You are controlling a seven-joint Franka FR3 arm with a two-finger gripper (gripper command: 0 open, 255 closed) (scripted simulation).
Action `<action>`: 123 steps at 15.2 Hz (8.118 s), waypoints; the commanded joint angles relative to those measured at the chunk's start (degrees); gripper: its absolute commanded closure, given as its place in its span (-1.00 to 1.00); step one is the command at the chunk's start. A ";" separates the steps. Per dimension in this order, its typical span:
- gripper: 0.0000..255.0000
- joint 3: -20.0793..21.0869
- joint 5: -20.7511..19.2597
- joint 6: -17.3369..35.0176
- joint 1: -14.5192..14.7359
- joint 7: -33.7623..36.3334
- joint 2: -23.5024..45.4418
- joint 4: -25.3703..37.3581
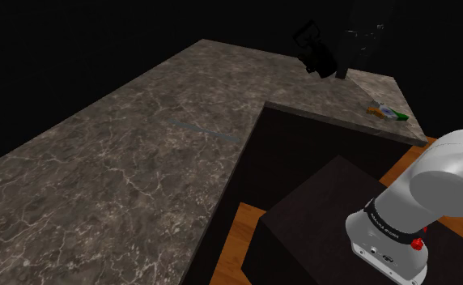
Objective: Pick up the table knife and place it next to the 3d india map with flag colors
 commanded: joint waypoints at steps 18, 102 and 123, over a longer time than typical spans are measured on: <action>-1.00 9.06 1.02 21.00 7.23 -1.23 30.10 9.30; 1.00 -1.14 -6.29 27.68 -3.51 -33.56 34.46 9.31; 1.00 -17.36 -7.65 30.13 -17.14 -62.81 44.08 20.24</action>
